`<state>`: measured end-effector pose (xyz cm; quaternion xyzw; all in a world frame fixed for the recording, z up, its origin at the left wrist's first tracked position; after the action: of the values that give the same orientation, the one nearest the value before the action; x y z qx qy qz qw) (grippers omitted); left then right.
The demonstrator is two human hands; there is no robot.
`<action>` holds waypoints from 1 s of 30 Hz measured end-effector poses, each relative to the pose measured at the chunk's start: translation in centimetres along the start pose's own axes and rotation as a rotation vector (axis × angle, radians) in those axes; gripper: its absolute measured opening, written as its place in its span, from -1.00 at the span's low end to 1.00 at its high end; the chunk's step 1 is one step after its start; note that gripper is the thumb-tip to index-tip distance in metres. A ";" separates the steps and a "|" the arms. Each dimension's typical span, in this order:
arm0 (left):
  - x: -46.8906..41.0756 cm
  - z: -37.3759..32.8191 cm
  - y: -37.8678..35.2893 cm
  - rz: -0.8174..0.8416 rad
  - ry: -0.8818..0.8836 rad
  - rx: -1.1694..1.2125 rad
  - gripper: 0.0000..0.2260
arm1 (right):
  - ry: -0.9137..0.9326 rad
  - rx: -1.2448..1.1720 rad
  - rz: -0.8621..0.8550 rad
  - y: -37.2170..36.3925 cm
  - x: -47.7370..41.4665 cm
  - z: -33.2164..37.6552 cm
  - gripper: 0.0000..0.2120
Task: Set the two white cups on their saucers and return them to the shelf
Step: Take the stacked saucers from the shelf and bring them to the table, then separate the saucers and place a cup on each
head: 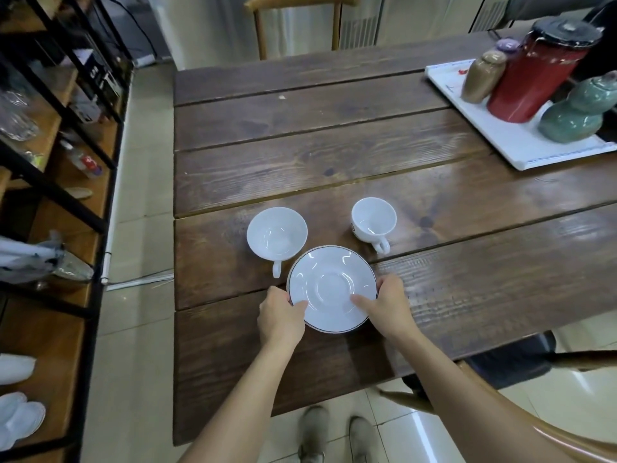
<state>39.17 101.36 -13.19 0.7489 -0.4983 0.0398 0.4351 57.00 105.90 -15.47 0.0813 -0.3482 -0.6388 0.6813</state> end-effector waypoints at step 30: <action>4.8 -11.3 -14.9 0.238 -0.204 0.258 -0.66 | 0.021 0.007 -0.023 17.8 -7.1 -7.3 -0.63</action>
<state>57.46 107.64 -12.97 0.7344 -0.6155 0.0783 0.2750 76.09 113.08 -13.68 0.0943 -0.3422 -0.6444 0.6773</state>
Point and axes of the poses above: each hand's wrist, its own x-axis away from the middle knuckle, its own y-axis out of the back of the hand, z = x × y, the point moved 3 cm from there along -x, towards the middle knuckle, and after that the axes turned 1 degree about z, right-handed, at the moved point
